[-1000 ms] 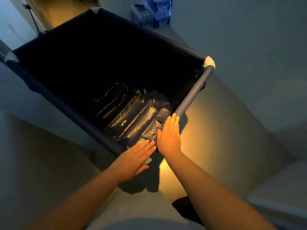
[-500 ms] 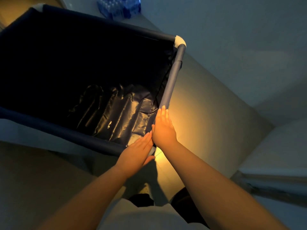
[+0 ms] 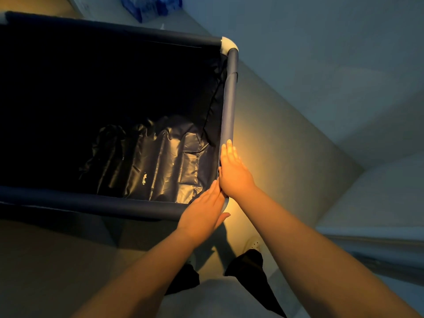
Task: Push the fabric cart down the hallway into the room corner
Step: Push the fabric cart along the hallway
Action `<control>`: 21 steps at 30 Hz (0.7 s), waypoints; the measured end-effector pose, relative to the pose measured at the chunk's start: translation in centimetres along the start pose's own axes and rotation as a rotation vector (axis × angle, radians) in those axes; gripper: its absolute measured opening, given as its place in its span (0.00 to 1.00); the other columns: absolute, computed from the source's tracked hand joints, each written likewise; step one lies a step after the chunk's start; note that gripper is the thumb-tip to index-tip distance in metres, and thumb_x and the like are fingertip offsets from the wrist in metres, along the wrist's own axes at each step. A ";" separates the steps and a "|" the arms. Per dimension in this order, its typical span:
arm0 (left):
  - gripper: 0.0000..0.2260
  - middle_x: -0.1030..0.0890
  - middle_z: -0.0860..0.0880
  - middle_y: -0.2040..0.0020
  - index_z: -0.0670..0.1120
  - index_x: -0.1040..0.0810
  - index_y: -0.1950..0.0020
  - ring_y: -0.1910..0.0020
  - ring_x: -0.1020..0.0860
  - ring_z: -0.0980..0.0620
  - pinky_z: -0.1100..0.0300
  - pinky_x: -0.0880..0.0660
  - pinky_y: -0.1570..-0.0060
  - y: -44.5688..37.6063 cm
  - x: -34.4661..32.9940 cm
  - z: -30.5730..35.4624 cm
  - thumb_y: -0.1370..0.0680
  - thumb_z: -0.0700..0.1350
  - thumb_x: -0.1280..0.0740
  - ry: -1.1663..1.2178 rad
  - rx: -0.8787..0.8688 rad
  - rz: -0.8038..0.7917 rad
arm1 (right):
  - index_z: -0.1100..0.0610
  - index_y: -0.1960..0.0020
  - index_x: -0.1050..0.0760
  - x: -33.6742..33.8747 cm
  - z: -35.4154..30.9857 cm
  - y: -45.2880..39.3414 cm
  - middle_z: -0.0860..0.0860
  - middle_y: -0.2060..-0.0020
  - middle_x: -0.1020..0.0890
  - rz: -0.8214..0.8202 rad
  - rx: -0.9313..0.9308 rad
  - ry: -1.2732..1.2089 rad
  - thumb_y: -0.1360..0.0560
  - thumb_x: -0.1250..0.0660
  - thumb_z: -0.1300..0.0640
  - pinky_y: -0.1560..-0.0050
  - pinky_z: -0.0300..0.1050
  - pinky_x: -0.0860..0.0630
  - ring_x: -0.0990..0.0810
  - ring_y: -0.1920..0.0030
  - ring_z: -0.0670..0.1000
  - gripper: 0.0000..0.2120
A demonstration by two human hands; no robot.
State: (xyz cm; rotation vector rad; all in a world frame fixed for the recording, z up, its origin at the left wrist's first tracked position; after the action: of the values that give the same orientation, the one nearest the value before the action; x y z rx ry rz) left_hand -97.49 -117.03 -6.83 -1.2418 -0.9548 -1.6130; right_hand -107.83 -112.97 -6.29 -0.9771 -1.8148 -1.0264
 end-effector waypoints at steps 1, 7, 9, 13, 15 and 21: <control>0.30 0.47 0.39 0.24 0.39 0.49 0.27 0.25 0.49 0.46 0.58 0.55 0.31 -0.1 -0.1 0.4 0.20 0.57 0.45 0.000 -0.002 0.002 | 0.59 0.25 0.60 0.0 0.5 0.2 0.55 0.23 0.58 0.007 -0.010 -0.011 0.21 0.45 0.62 0.25 0.48 0.48 0.56 0.24 0.55 0.31; 0.30 0.45 0.39 0.25 0.40 0.47 0.27 0.26 0.48 0.45 0.57 0.50 0.30 -1.3 -0.5 3.4 0.21 0.56 0.43 0.081 -0.054 -0.028 | 0.57 0.25 0.60 0.7 3.9 1.2 0.54 0.23 0.59 0.024 -0.067 -0.052 0.21 0.45 0.64 0.25 0.48 0.49 0.57 0.24 0.53 0.32; 0.30 0.45 0.39 0.25 0.40 0.47 0.27 0.26 0.49 0.45 0.57 0.52 0.30 -2.0 -0.6 4.7 0.21 0.55 0.42 0.110 -0.093 -0.041 | 0.58 0.25 0.60 1.1 5.5 1.7 0.54 0.23 0.58 0.030 -0.069 -0.043 0.21 0.46 0.65 0.25 0.48 0.50 0.57 0.24 0.53 0.31; 0.34 0.48 0.40 0.24 0.40 0.50 0.26 0.25 0.51 0.46 0.53 0.52 0.27 -3.1 -1.6 6.8 0.22 0.56 0.40 0.098 -0.226 -0.164 | 0.58 0.25 0.59 1.6 9.0 2.8 0.54 0.23 0.56 0.051 -0.098 -0.056 0.23 0.49 0.67 0.26 0.49 0.49 0.56 0.24 0.53 0.31; 0.34 0.50 0.43 0.23 0.42 0.54 0.25 0.25 0.51 0.46 0.52 0.51 0.27 -2.7 -2.1 6.9 0.22 0.56 0.41 0.045 -0.291 -0.217 | 0.58 0.24 0.58 1.7 10.9 3.6 0.54 0.23 0.56 0.069 -0.150 -0.108 0.24 0.51 0.69 0.26 0.50 0.47 0.55 0.24 0.53 0.31; 0.28 0.40 0.44 0.25 0.43 0.47 0.26 0.27 0.41 0.46 0.52 0.42 0.30 1.2 -0.9 3.1 0.21 0.52 0.41 -0.116 -0.348 -0.134 | 0.63 0.25 0.54 0.8 14.6 8.5 0.59 0.24 0.50 0.272 -0.432 -0.223 0.22 0.48 0.66 0.25 0.51 0.51 0.53 0.24 0.57 0.27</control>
State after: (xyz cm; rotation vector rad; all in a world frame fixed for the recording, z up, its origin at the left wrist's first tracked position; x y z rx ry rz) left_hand -95.29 -114.34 -6.97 -1.5473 -0.8669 -1.8872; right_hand -104.49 -96.50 -8.19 -1.6077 -1.6002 -1.1974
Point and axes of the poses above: each hand's wrist, its own y-axis away from the middle knuckle, its own x-axis out of the back of the hand, z = x × y, the point moved 7 cm from there along -y, towards the middle knuckle
